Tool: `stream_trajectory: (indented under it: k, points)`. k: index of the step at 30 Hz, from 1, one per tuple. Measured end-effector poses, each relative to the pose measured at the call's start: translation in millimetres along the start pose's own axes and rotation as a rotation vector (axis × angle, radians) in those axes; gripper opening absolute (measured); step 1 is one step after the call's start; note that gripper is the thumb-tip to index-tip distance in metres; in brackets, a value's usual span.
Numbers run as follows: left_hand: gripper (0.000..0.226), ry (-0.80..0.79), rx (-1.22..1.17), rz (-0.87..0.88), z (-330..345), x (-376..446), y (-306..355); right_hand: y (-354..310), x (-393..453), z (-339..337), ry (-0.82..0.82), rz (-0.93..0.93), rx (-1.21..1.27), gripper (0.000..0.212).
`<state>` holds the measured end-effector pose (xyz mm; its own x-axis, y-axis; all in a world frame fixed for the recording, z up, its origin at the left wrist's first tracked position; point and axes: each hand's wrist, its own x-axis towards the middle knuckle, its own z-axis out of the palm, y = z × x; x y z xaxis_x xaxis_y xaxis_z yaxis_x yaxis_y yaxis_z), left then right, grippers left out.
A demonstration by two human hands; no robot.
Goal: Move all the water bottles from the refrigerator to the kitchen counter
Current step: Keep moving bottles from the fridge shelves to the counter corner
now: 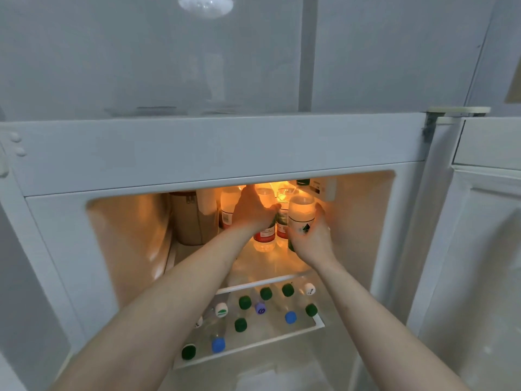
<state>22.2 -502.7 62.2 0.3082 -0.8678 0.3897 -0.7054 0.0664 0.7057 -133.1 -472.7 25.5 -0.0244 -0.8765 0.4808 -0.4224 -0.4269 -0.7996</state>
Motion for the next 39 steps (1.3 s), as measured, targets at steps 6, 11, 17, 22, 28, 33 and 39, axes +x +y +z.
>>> stream_trajectory:
  k: [6,11,17,22,28,33,39]
  points:
    - [0.076,0.083,0.107,0.023,-1,3,-6,27,11,15,0.026,0.094,-0.019,0.058]
    - [0.072,0.121,0.118,0.049,-7,-12,-6,24,0,11,0.03,0.085,0.045,0.061]
    - [0.059,0.108,0.119,0.048,-9,-48,-3,19,-25,3,-0.026,0.044,0.176,0.065]
    - [0.045,0.218,-0.005,0.027,-30,-111,15,10,-52,-14,-0.058,0.048,0.321,0.066]
    - [0.059,0.318,-0.03,0.036,-68,-208,33,-2,-102,-40,-0.162,0.015,0.471,0.069]
    - [0.061,0.363,-0.039,-0.062,-92,-288,44,-12,-139,-57,-0.305,0.001,0.55,0.071]
    - [0.052,0.405,-0.054,-0.22,-116,-390,40,-23,-195,-63,-0.564,-0.024,0.58,0.066]
